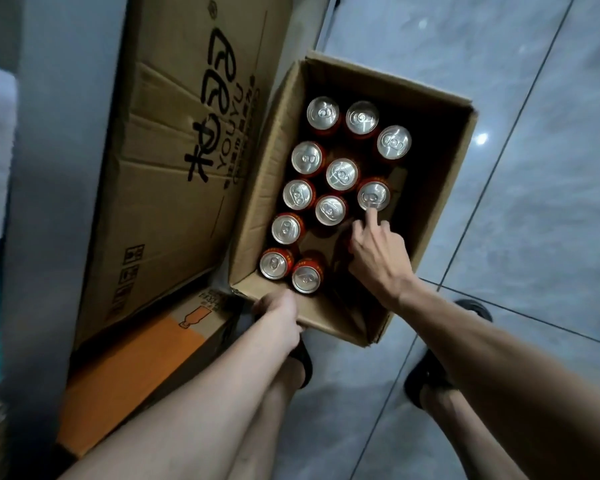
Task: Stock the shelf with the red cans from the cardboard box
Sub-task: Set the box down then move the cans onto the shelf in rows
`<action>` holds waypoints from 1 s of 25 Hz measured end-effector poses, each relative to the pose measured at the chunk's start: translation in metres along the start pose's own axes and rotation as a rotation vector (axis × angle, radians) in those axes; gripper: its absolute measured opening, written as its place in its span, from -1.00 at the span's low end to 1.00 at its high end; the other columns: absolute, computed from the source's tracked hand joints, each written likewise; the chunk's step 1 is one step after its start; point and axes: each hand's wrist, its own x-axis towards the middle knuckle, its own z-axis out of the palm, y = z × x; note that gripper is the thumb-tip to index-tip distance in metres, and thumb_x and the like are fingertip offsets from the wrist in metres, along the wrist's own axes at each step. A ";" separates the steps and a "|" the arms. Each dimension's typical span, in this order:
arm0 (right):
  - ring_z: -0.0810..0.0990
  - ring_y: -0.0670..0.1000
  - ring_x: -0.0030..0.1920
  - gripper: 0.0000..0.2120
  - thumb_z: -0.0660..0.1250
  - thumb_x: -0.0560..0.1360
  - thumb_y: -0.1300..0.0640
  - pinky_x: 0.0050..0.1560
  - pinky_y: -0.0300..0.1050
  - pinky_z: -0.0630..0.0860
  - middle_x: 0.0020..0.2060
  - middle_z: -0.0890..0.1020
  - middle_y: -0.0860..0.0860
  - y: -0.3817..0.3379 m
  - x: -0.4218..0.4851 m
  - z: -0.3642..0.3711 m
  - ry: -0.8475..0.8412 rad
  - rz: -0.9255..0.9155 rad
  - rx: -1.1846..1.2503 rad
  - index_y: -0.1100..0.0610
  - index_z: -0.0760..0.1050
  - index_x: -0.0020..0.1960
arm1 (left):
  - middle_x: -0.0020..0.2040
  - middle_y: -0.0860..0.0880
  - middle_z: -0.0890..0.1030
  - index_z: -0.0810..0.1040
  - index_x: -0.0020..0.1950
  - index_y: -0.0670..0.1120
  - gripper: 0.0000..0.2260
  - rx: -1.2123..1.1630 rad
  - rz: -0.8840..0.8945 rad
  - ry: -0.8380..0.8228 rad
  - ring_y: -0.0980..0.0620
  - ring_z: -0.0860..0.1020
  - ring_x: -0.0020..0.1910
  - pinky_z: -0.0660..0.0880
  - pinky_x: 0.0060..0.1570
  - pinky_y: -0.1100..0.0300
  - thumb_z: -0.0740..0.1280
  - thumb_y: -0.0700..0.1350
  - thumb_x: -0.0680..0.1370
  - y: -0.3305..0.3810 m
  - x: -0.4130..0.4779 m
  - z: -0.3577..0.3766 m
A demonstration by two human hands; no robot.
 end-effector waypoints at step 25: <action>0.65 -0.16 -0.28 -0.54 0.36 0.42 -0.24 -0.34 -0.27 0.51 -0.06 0.64 0.05 -0.017 -0.347 -0.703 -0.061 -0.244 1.375 -0.04 0.48 0.23 | 0.13 -0.20 0.60 0.38 0.26 -0.13 -0.50 -0.256 0.843 -1.011 -0.08 0.70 -0.07 0.64 -0.13 0.06 0.48 -0.10 0.38 0.061 -0.686 -0.335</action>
